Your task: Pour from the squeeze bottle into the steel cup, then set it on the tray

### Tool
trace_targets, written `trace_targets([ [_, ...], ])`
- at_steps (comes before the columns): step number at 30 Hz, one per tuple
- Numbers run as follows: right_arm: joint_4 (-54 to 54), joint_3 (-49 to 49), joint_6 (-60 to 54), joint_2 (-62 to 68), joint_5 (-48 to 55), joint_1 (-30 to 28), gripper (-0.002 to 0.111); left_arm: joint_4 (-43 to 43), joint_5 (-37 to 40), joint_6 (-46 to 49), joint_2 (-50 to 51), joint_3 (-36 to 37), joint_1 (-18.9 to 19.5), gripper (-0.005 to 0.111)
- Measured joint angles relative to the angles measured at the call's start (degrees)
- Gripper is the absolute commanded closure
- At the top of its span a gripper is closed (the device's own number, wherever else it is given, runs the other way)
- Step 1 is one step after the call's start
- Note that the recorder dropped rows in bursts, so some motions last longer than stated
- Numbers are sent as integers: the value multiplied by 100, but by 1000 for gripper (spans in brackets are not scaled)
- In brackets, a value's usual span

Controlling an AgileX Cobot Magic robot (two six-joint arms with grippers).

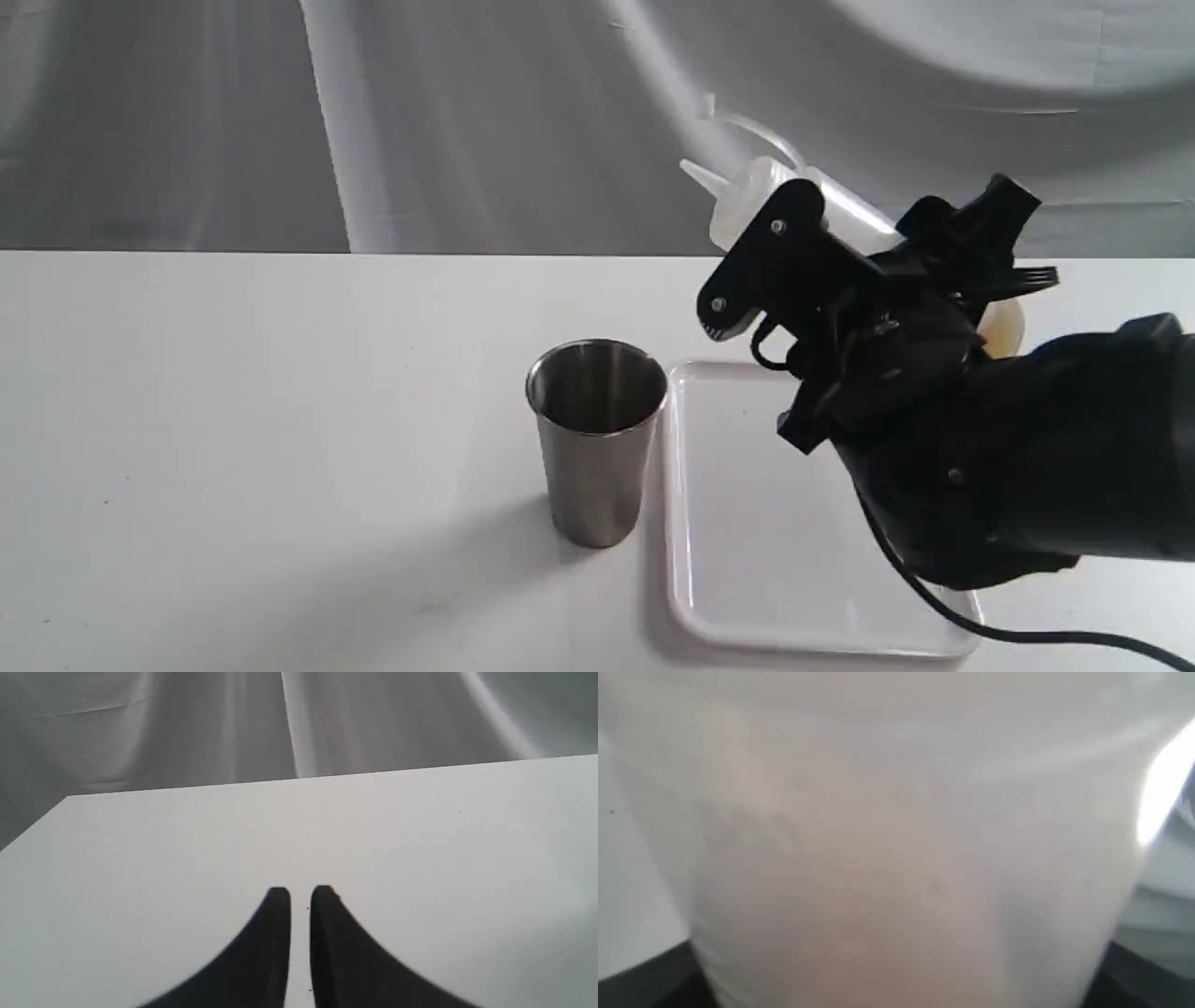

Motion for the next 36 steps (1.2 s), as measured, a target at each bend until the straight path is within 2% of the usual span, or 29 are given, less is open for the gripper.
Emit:
trace_targets([
  [10, -14, -288, -354, 357, 84, 0, 108, 0, 0, 0, 0, 0, 0, 98],
  [27, -38, -321, -2124, 357, 133, 0, 108, 0, 0, 0, 0, 0, 0, 98],
  [36, -66, -667, -2868, 357, 133, 0, 108, 0, 0, 0, 0, 0, 0, 98],
])
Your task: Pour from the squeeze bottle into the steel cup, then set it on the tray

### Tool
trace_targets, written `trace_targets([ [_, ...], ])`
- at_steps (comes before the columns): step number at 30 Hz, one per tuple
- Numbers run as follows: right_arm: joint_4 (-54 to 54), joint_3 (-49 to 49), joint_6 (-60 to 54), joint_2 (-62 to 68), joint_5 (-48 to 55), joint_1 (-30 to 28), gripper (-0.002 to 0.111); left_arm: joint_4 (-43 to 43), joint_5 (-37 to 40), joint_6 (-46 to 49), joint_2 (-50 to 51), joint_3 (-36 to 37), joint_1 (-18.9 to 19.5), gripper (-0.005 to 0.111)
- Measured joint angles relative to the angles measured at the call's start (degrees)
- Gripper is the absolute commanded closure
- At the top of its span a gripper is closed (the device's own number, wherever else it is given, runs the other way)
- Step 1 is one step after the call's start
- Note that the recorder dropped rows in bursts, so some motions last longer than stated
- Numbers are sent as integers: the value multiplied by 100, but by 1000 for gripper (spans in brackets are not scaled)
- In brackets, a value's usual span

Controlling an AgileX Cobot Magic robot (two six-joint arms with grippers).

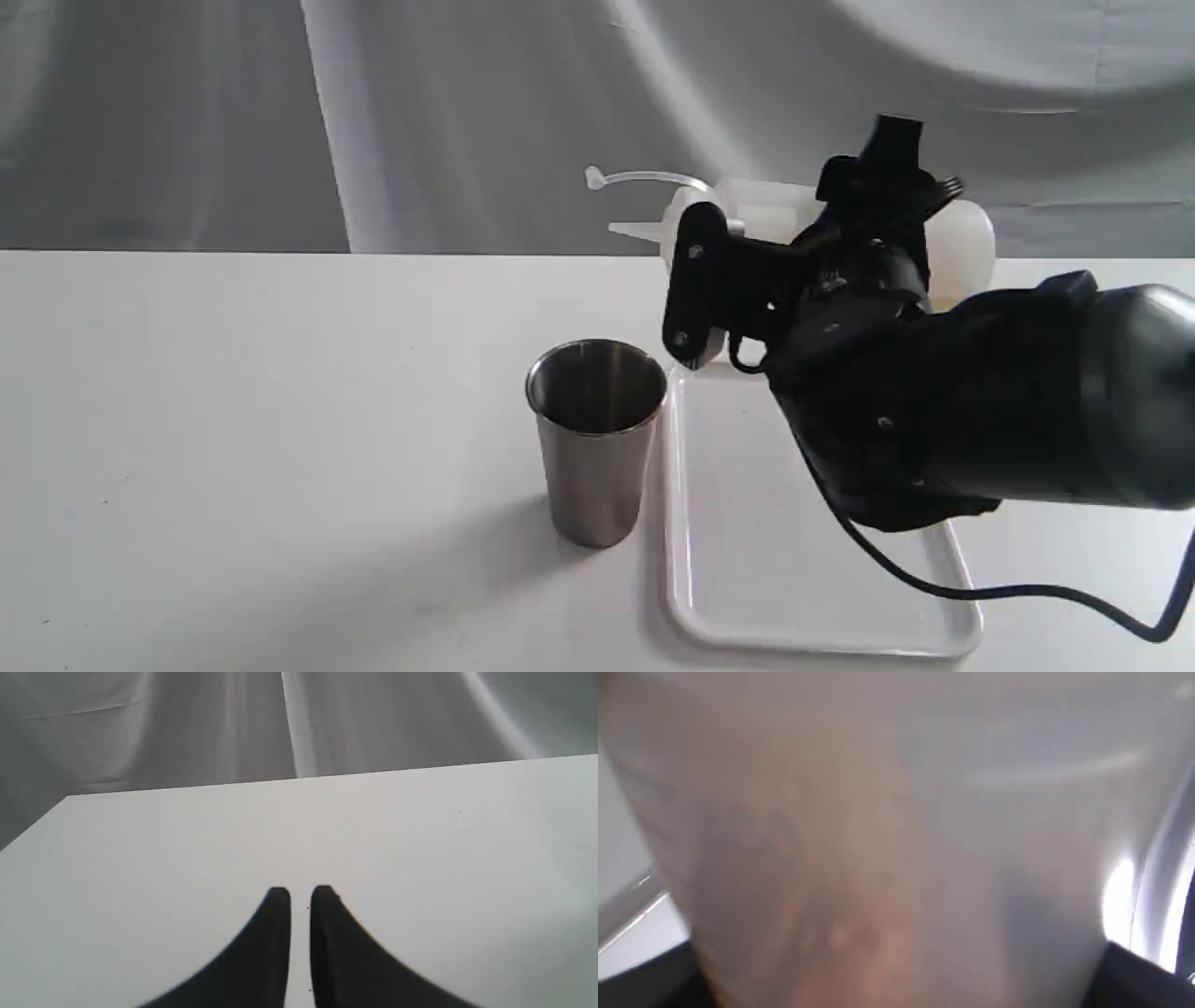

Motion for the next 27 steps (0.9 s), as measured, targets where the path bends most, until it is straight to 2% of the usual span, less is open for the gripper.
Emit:
trace_targets([
  [5, 1, 0, -644, 13, 0, 0, 108, 0, 0, 0, 0, 0, 0, 98],
  [27, 1, 0, -2015, 50, -34, 0, 108, 0, 0, 0, 0, 0, 0, 98],
])
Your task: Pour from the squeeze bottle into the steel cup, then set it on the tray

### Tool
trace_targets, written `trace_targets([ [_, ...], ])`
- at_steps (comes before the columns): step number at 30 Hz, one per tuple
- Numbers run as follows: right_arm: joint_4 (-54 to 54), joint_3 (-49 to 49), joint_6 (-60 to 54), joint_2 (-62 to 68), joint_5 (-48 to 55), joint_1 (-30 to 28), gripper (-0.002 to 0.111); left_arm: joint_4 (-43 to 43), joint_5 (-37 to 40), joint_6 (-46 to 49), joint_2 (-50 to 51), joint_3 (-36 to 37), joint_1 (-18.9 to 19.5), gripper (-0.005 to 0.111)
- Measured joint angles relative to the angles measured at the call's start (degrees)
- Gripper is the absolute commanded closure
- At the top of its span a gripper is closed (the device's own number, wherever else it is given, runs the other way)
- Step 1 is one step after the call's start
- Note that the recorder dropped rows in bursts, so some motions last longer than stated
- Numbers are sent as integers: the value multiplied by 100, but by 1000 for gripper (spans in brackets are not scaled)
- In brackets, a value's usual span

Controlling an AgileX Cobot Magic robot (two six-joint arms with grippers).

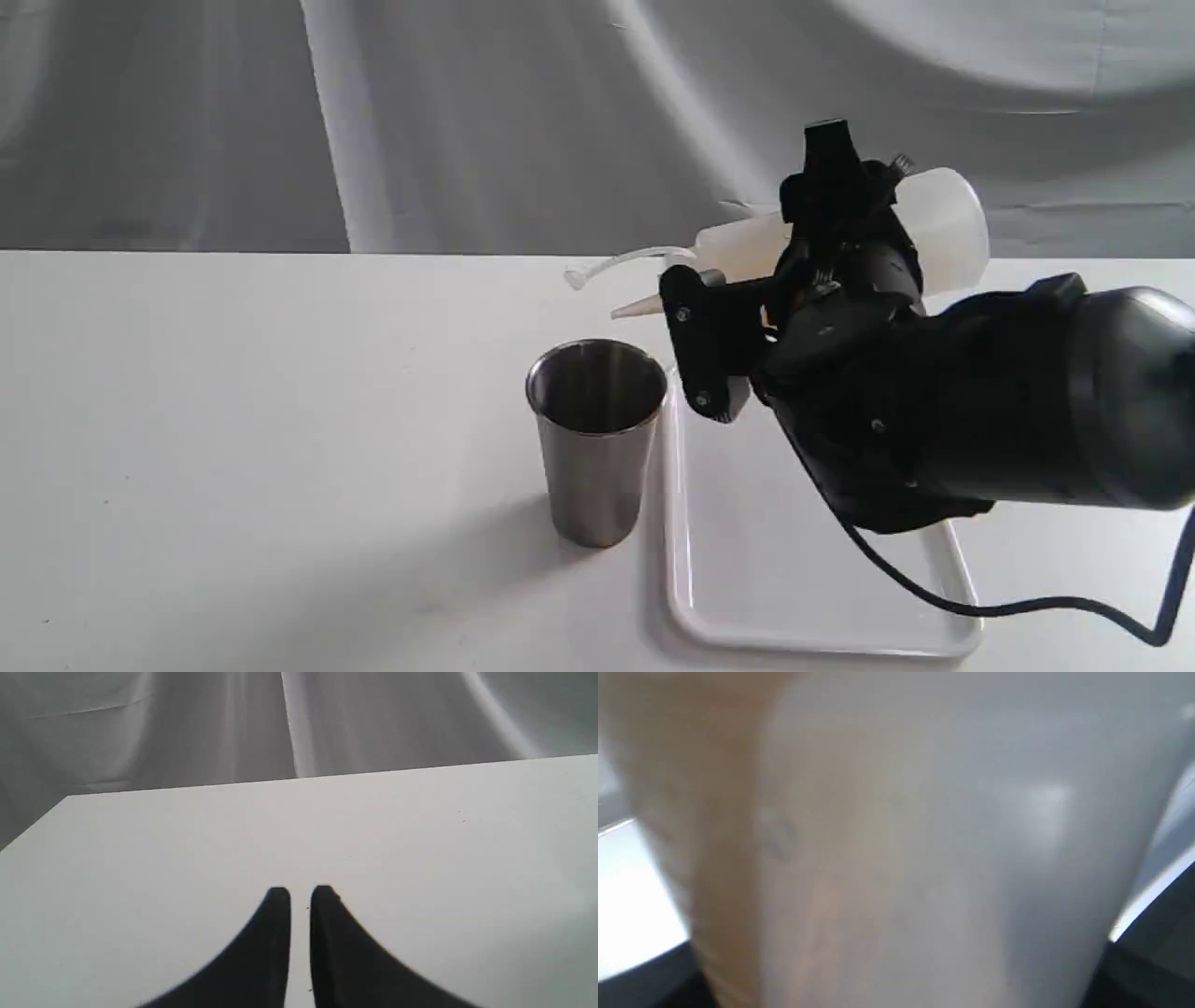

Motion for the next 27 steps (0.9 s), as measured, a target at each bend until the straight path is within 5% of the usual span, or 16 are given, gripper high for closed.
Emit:
trace_targets([
  [27, -24, -313, -1362, 11, -13, 0, 108, 0, 0, 0, 0, 0, 0, 98],
])
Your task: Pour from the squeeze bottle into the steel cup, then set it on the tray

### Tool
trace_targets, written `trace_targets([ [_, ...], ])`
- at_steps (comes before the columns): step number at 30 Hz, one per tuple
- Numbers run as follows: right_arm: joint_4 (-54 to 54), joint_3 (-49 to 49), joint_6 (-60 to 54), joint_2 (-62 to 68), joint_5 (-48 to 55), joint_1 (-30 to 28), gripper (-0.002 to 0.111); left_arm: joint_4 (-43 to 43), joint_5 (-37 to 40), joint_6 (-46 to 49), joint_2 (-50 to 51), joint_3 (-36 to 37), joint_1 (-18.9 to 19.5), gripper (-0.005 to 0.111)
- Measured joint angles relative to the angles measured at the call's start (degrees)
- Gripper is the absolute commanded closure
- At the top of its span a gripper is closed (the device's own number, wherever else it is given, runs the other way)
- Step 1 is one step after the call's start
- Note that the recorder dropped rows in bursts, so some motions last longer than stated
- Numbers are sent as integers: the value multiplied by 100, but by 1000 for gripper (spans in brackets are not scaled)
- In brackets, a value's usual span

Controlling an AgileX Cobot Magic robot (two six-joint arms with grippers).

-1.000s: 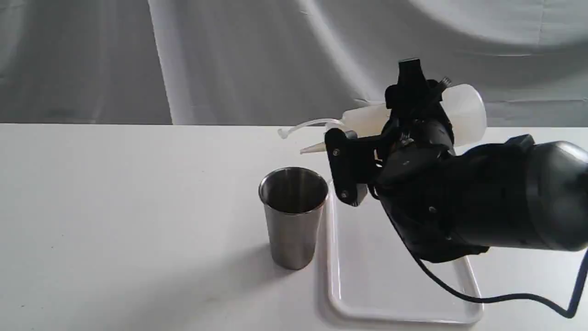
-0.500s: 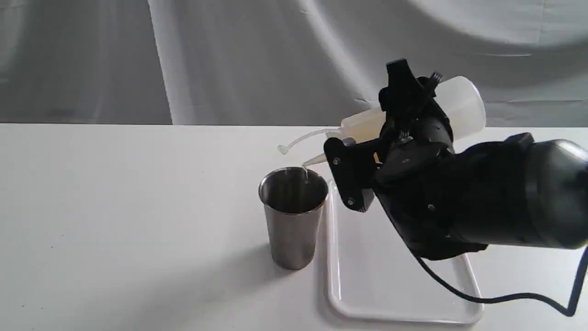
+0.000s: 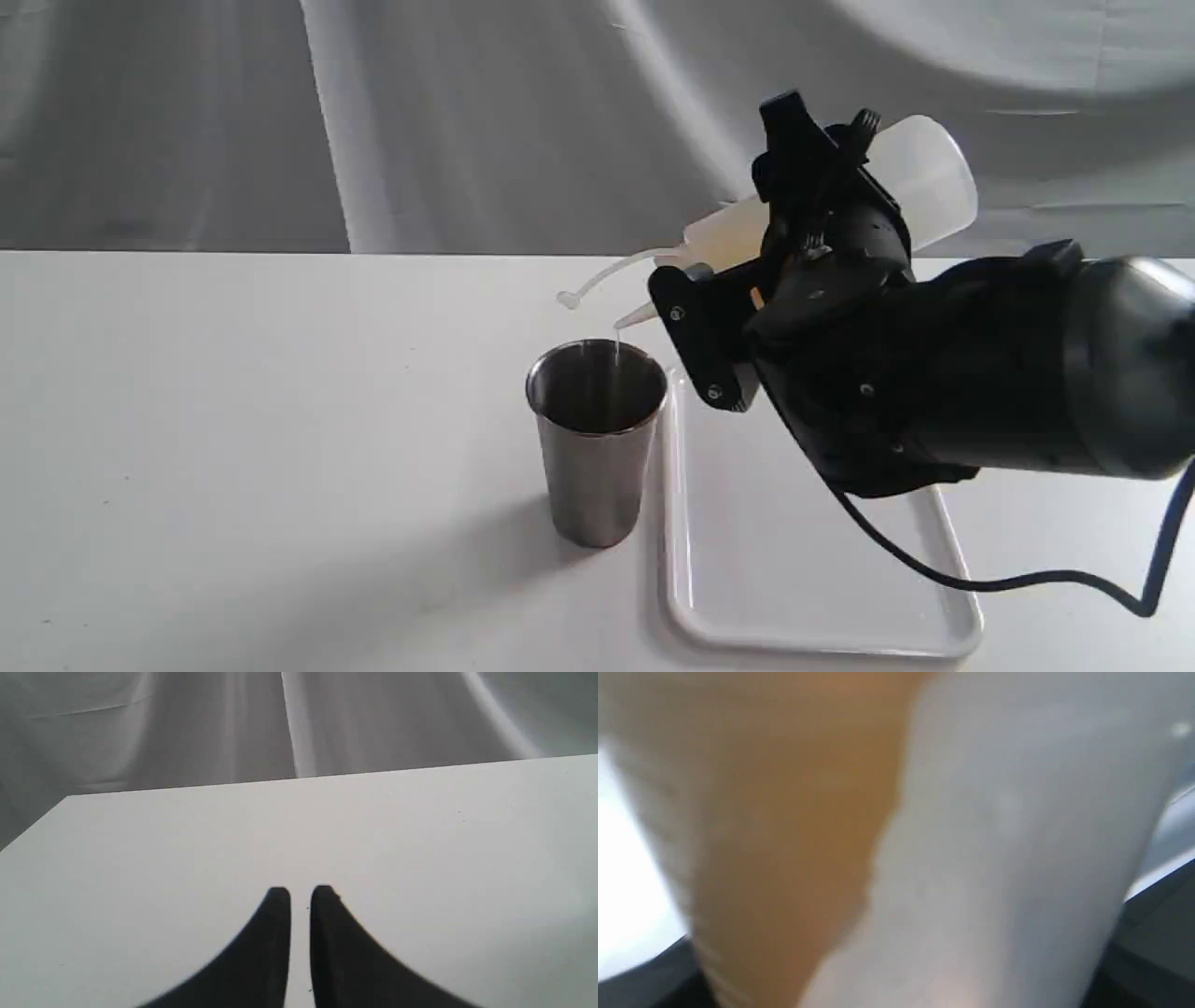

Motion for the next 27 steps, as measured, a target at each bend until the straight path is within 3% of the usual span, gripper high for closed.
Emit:
trace_targets([
  [27, 0, 0, -483, 0, -89, 0, 108, 0, 0, 0, 0, 0, 0, 98],
])
